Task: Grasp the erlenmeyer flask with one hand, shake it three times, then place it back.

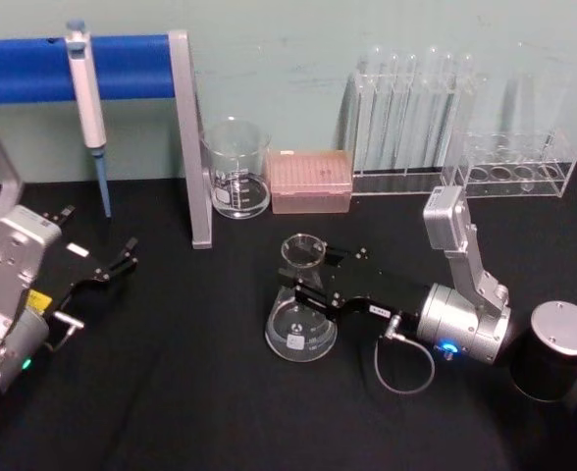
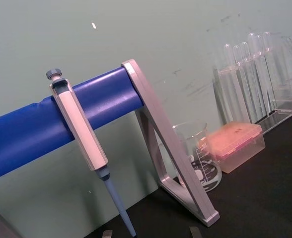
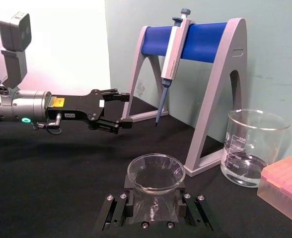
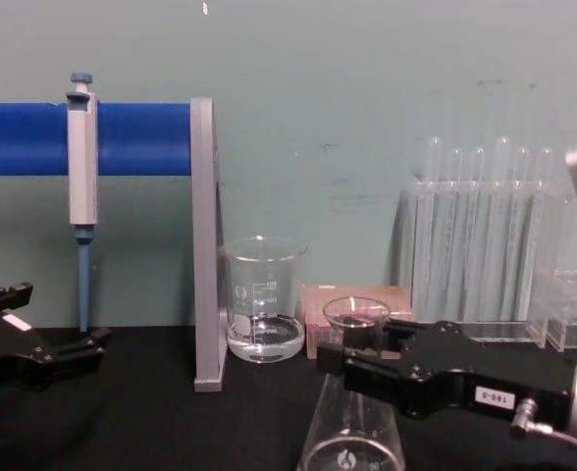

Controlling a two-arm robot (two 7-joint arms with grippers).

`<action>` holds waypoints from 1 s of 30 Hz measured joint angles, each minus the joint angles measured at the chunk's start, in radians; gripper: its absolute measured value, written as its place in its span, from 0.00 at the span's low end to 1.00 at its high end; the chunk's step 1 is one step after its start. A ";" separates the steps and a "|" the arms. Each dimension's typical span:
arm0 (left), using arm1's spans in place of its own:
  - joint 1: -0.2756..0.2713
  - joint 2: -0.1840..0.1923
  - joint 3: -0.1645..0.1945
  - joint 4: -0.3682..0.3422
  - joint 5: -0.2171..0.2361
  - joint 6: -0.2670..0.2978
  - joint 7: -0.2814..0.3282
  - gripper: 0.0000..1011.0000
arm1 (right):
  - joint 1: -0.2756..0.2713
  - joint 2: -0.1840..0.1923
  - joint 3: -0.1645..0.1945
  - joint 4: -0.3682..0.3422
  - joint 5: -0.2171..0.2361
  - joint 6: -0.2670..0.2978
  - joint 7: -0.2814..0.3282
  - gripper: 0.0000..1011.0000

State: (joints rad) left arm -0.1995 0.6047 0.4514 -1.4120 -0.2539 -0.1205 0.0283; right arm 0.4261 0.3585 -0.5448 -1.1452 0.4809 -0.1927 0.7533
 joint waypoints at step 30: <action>0.000 0.000 0.000 0.000 0.000 0.000 0.000 0.99 | -0.017 -0.001 0.052 -0.164 -0.015 0.054 -0.148 0.45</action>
State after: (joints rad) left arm -0.1996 0.6047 0.4514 -1.4120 -0.2539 -0.1205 0.0283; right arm 0.4088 0.3579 -0.4929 -1.3088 0.4658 -0.1386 0.6050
